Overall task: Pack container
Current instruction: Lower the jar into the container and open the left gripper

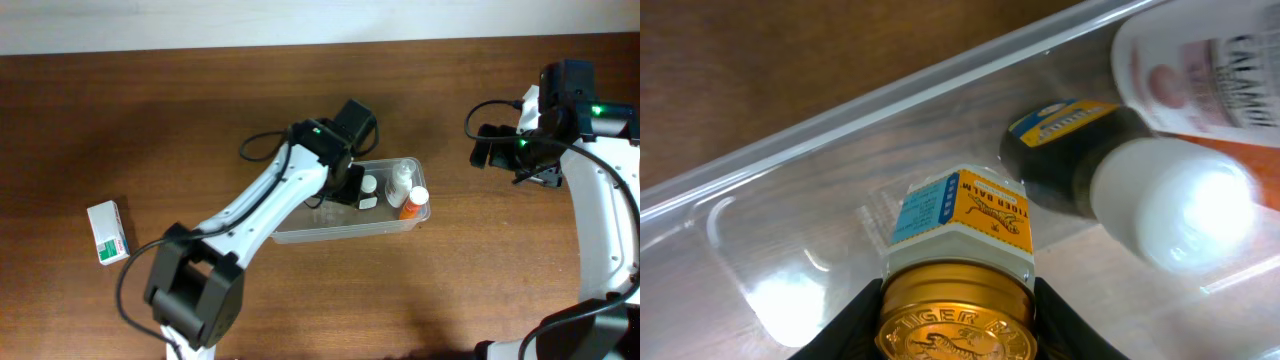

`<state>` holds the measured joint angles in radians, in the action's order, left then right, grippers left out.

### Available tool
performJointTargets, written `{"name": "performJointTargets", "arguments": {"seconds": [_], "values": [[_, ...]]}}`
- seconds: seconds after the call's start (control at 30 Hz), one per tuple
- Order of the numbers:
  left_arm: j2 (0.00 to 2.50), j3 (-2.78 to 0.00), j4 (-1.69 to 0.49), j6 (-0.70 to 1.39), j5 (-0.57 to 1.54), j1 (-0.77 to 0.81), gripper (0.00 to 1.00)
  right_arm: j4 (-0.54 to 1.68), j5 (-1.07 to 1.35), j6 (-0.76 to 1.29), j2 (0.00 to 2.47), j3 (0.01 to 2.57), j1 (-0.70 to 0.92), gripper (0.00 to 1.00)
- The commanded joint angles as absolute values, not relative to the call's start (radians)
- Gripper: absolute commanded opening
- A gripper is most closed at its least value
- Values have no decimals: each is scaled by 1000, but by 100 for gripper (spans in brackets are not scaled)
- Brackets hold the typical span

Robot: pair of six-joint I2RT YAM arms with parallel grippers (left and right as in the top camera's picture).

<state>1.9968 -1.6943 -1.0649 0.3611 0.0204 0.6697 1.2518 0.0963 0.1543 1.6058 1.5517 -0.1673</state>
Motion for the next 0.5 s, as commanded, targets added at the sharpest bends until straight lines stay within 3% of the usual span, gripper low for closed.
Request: {"name": "performJointTargets", "arguments": {"seconds": [0.0, 0.07, 0.13, 0.23, 0.37, 0.47], "values": [[2050, -1698, -1053, 374, 39, 677, 27, 1250, 101, 154, 1610, 1545, -170, 99], [2061, -1698, -1047, 373, 38, 677, 28, 1250, 101, 154, 1610, 1545, -170, 99], [2062, -1698, -1033, 373, 38, 677, 44, 1250, 101, 154, 1610, 1545, -170, 99], [2062, -1698, -1024, 373, 38, 677, 55, 1250, 101, 154, 1610, 1545, -170, 99], [2062, -1698, -1025, 366, 38, 677, 62, 1250, 101, 154, 1610, 1545, -170, 99], [2057, -1701, -1034, 366, 38, 670, 61, 1252, 101, 154, 1610, 1545, -170, 99]]}}
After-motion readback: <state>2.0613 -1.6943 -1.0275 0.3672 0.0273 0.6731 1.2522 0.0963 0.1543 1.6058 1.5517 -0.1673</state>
